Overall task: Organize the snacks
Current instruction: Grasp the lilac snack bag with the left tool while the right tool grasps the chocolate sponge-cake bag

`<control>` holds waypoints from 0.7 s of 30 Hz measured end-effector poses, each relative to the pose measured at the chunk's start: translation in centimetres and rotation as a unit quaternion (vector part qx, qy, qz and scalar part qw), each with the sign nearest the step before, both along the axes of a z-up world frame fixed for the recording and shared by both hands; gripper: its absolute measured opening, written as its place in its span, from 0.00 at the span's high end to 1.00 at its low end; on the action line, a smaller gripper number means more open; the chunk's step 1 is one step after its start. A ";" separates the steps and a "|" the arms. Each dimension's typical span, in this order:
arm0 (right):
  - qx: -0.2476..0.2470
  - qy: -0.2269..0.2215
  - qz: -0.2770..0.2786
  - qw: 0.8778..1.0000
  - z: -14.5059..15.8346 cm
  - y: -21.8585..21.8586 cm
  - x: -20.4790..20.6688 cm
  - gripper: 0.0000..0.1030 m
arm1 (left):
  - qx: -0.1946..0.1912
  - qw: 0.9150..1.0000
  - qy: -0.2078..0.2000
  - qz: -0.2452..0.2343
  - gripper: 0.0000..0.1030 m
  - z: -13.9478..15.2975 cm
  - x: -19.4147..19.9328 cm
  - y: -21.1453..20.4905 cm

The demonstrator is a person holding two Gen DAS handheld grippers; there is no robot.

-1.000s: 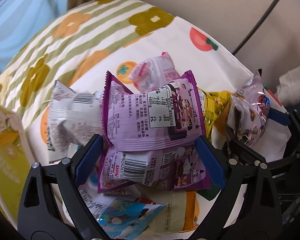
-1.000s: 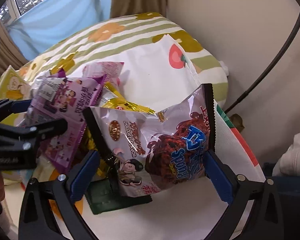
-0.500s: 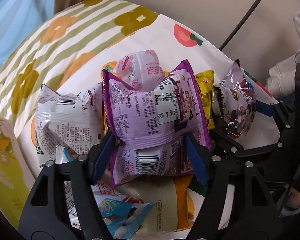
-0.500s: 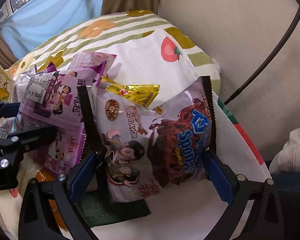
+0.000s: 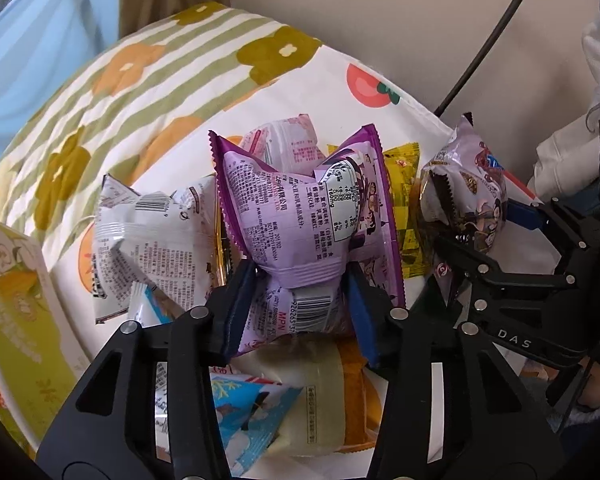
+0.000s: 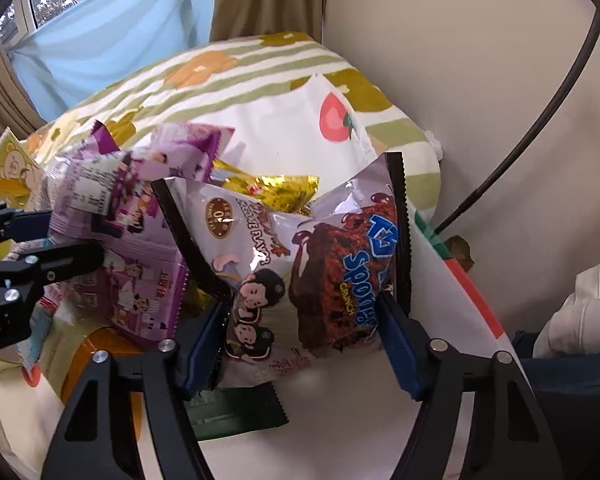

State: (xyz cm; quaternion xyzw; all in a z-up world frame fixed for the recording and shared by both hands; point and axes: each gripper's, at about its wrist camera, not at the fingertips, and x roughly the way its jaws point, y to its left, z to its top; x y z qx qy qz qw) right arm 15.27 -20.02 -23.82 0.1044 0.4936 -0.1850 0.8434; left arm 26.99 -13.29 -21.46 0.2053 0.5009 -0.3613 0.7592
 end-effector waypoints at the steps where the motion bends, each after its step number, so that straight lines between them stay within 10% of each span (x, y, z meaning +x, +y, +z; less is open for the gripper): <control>1: -0.001 -0.005 0.002 1.000 0.3 0.1 -0.1 0.35 | -0.002 1.000 -0.002 0.001 0.61 0.2 -0.1 0.1; 21: -0.003 -0.053 0.044 0.998 3.7 0.1 -1.3 0.35 | -0.048 0.996 0.000 0.072 0.74 3.7 -2.3 3.1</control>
